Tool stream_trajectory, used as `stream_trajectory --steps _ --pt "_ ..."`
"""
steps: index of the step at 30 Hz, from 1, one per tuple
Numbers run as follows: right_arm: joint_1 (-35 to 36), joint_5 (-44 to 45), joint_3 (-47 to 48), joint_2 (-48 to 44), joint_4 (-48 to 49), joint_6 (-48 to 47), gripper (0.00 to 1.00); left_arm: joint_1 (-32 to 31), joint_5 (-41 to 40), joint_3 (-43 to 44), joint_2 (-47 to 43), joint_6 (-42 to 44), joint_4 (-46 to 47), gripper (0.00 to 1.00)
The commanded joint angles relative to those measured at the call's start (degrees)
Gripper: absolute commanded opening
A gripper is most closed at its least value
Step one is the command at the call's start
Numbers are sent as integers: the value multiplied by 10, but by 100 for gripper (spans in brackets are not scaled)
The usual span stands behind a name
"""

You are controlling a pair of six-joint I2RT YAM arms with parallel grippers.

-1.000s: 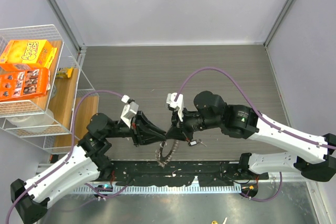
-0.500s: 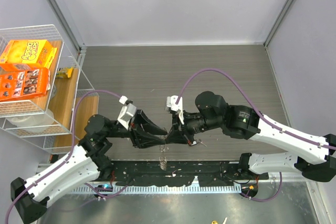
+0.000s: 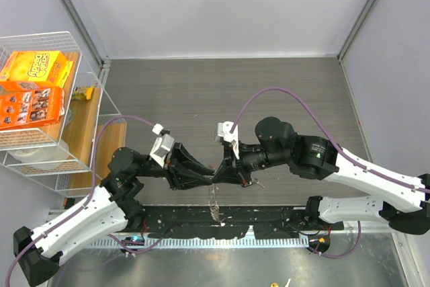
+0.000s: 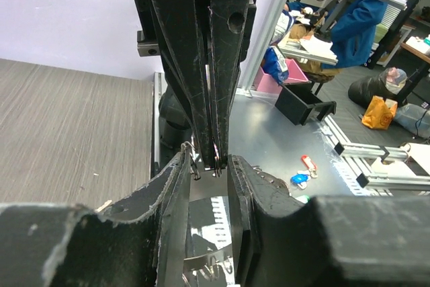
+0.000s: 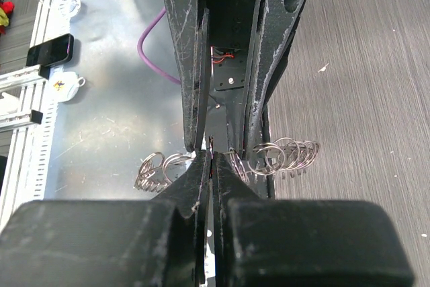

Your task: Put the keys on the keyring

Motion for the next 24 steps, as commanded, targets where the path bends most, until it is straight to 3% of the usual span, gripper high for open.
stream_trajectory --steps 1,19,20,22,24 --pt "3 2 15 -27 37 -7 6 -1 -8 21 -9 17 -17 34" --pt "8 17 20 -25 48 -3 5 -3 -6 35 21 20 -22 19" --pt "8 20 20 -25 49 -3 5 -3 -8 38 22 20 -25 16" --pt "10 22 22 -24 50 -5 6 -3 -10 43 29 24 -36 0" --pt "11 26 23 -22 53 -4 6 -4 -18 48 33 32 -48 0"
